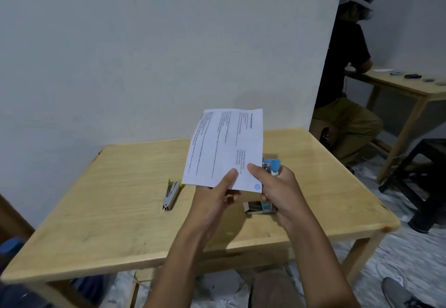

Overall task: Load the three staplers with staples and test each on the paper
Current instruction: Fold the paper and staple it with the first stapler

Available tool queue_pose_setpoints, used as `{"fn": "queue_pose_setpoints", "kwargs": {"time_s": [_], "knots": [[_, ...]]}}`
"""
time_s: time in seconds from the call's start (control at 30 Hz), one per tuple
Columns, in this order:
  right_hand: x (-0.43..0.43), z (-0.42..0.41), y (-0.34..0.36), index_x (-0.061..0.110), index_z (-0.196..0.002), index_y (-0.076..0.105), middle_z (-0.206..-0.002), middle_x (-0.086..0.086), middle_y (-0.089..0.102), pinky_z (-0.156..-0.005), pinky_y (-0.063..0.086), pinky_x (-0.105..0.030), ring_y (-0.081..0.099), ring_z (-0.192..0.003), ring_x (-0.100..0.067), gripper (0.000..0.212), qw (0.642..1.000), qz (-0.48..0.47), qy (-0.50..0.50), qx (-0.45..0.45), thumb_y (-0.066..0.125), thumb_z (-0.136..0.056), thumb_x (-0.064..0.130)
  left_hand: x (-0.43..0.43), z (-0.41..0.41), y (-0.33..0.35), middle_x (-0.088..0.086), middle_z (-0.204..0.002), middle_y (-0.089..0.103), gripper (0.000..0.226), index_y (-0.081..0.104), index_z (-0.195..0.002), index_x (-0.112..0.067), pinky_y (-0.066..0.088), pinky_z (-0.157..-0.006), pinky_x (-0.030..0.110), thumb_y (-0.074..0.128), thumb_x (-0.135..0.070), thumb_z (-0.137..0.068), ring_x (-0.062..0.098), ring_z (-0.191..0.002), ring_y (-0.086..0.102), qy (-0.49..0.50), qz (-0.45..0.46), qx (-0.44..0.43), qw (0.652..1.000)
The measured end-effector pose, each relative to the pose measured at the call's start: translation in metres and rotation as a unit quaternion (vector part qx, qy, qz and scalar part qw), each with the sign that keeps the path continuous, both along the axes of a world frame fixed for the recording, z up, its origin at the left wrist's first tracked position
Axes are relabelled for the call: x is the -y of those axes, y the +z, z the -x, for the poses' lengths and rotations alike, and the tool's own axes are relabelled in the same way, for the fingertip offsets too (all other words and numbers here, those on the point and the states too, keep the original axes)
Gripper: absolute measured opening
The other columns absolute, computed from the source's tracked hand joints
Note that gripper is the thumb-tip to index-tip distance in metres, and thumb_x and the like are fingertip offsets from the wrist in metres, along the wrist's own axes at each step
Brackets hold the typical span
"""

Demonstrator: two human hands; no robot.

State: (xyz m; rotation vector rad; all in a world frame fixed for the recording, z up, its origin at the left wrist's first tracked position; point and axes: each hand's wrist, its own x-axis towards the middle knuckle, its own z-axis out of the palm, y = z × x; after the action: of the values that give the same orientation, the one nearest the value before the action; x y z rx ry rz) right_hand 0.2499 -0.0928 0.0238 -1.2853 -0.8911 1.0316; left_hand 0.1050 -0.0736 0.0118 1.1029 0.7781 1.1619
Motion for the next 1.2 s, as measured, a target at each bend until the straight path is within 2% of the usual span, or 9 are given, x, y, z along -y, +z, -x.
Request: {"fn": "queue_pose_setpoints", "kwargs": {"time_s": [0.13, 0.23, 0.43, 0.57, 0.67, 0.8, 0.9, 1.1, 1.2], "knots": [[0.014, 0.005, -0.006, 0.015, -0.097, 0.068, -0.064, 0.001, 0.061, -0.043, 0.032, -0.025, 0.041, -0.04, -0.007, 0.03, 1.0, 0.0, 0.022, -0.01, 0.07, -0.086, 0.043, 0.005, 0.006, 0.002, 0.001, -0.099, 0.072, 0.032, 0.063, -0.122, -0.022, 0.05, -0.065, 0.027, 0.067, -0.028, -0.091, 0.012, -0.072, 0.059, 0.077, -0.028, -0.04, 0.996], [0.024, 0.007, -0.014, 0.015, -0.081, 0.056, -0.067, -0.006, 0.045, -0.044, 0.019, -0.029, 0.026, -0.039, -0.011, 0.043, 0.994, 0.012, 0.095, -0.059, 0.066, -0.077, 0.056, 0.008, 0.007, 0.002, -0.003, -0.091, 0.07, 0.029, 0.064, -0.118, -0.021, 0.05, -0.065, 0.028, 0.067, -0.03, -0.091, 0.013, -0.067, 0.057, 0.126, -0.031, -0.038, 0.991], [0.037, 0.022, -0.028, 0.01, -0.091, 0.046, -0.074, 0.002, 0.054, -0.038, 0.024, -0.02, 0.026, -0.037, -0.009, 0.039, 0.963, 0.009, 0.223, -0.154, 0.046, -0.083, 0.049, 0.019, 0.0, 0.0, -0.006, -0.067, 0.061, 0.016, 0.064, -0.103, -0.02, 0.047, -0.054, 0.018, 0.067, -0.029, -0.091, 0.005, -0.054, 0.053, 0.196, -0.049, -0.054, 0.978], [0.036, 0.026, -0.028, 0.01, -0.096, 0.051, -0.074, -0.004, 0.05, -0.041, 0.028, -0.022, 0.027, -0.04, -0.01, 0.04, 0.965, -0.025, 0.215, -0.146, 0.043, -0.095, 0.049, 0.024, 0.001, 0.001, -0.005, -0.06, 0.058, 0.014, 0.065, -0.087, -0.017, 0.042, -0.052, 0.01, 0.066, -0.03, -0.091, 0.0, -0.05, 0.053, 0.209, -0.073, -0.097, 0.97], [0.033, 0.026, -0.029, 0.012, -0.106, 0.058, -0.08, -0.01, 0.047, -0.044, 0.028, -0.024, 0.03, -0.043, -0.012, 0.042, 0.964, -0.043, 0.195, -0.179, 0.046, -0.093, 0.049, 0.025, 0.003, 0.0, -0.009, -0.06, 0.059, 0.013, 0.065, -0.09, -0.018, 0.042, -0.054, 0.009, 0.066, -0.031, -0.091, 0.0, -0.052, 0.054, 0.207, -0.081, -0.11, 0.969], [0.034, 0.026, -0.032, 0.006, -0.109, 0.063, -0.058, -0.01, 0.046, -0.046, 0.036, -0.024, 0.041, -0.046, -0.015, 0.055, 0.974, -0.021, 0.159, -0.161, 0.051, -0.086, 0.054, 0.025, 0.004, -0.001, -0.008, -0.056, 0.057, 0.015, 0.064, -0.083, -0.017, 0.042, -0.053, 0.011, 0.066, -0.03, -0.091, 0.003, -0.051, 0.052, 0.201, -0.082, -0.114, 0.97], [0.035, 0.029, -0.03, 0.013, -0.102, 0.067, -0.061, -0.009, 0.051, -0.042, 0.039, -0.02, 0.045, -0.049, -0.015, 0.044, 0.977, -0.004, 0.125, -0.173, 0.054, -0.082, 0.051, 0.026, 0.005, -0.003, -0.008, -0.056, 0.058, 0.015, 0.065, -0.084, -0.016, 0.044, -0.055, 0.012, 0.067, -0.029, -0.091, 0.004, -0.052, 0.053, 0.193, -0.087, -0.12, 0.97], [0.03, 0.032, -0.034, 0.015, -0.116, 0.068, -0.068, 0.0, 0.058, -0.057, 0.016, -0.034, 0.051, -0.052, -0.011, 0.062, 0.985, -0.006, 0.085, -0.151, 0.068, -0.071, 0.058, 0.026, 0.007, -0.005, -0.013, -0.055, 0.06, 0.021, 0.066, -0.094, -0.008, 0.041, -0.054, 0.009, 0.067, -0.03, -0.091, 0.0, -0.052, 0.054, 0.188, -0.082, -0.115, 0.972], [0.032, 0.034, -0.033, 0.018, -0.107, 0.071, -0.065, 0.0, 0.057, -0.051, 0.018, -0.027, 0.047, -0.047, -0.009, 0.06, 0.987, -0.001, 0.083, -0.136, 0.074, -0.066, 0.062, 0.026, 0.009, -0.004, -0.011, -0.061, 0.06, 0.025, 0.066, -0.1, -0.004, 0.042, -0.054, 0.009, 0.066, -0.027, -0.091, 0.001, -0.053, 0.054, 0.188, -0.087, -0.109, 0.972]]}}
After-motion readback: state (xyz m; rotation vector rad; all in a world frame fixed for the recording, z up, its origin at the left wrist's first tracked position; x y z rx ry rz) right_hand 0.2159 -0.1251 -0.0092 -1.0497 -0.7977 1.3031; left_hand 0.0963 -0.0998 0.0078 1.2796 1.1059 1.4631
